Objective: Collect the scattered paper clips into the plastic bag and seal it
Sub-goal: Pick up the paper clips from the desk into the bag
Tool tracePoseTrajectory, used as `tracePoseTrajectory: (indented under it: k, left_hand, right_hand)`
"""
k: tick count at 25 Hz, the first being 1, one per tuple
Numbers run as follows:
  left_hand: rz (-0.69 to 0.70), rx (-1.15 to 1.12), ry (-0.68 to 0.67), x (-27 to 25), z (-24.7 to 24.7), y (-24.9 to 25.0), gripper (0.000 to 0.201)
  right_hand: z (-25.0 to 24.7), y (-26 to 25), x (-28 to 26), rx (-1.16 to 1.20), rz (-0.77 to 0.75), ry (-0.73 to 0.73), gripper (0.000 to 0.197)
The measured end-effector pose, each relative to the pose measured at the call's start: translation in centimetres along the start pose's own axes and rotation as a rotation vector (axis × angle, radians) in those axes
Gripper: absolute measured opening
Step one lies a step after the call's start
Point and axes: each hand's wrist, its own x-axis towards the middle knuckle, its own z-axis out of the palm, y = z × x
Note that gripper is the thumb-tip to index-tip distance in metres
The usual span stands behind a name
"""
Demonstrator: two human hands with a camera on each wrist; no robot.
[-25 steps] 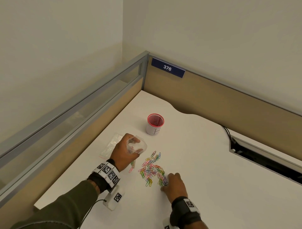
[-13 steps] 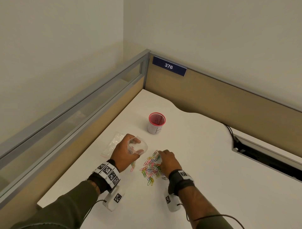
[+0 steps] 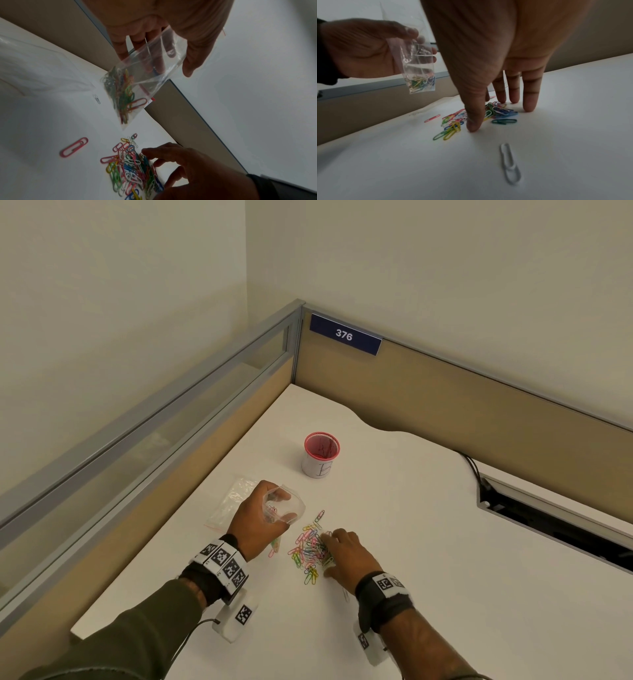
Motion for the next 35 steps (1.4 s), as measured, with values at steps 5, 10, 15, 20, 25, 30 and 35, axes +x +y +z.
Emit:
tracePoseTrajectory:
  k: [5, 10, 15, 20, 25, 30, 35]
  left_hand:
    - [0.006, 0.017, 0.013, -0.1, -0.1, 0.4, 0.043]
    - [0.001, 0.018, 0.027, 0.2, -0.5, 0.5, 0.043]
    - [0.000, 0.024, 0.016, 0.2, -0.3, 0.5, 0.042]
    - [-0.001, 0.057, -0.003, 0.3, 0.3, 0.7, 0.042]
    - [-0.001, 0.075, -0.014, 0.5, 1.0, 1.2, 0.041]
    - [0.008, 0.105, -0.035, 0.3, 1.8, 1.7, 0.042]
    - [0.025, 0.154, -0.014, 0.3, 2.2, 2.0, 0.049]
  right_hand:
    - [0.5, -1.2, 1.1, -0.092, -0.019, 0.123, 0.025]
    - [0.2, -1.6, 1.3, -0.111, -0.001, 0.156, 0.019]
    - [-0.6, 0.1, 1.3, 0.090, 0.159, 0.185, 0.020]
    - [-3.8, 0.6, -0.3, 0.502, 0.232, 0.434, 0.013]
    - [-10.2, -2.9, -2.4, 0.812, 0.095, 0.621, 0.012]
    - [-12.9, -7.9, -2.4, 0.688, -0.097, 0.710, 0.015]
    - [-11.0, -10.4, -1.9, 0.323, -0.230, 0.615, 0.019]
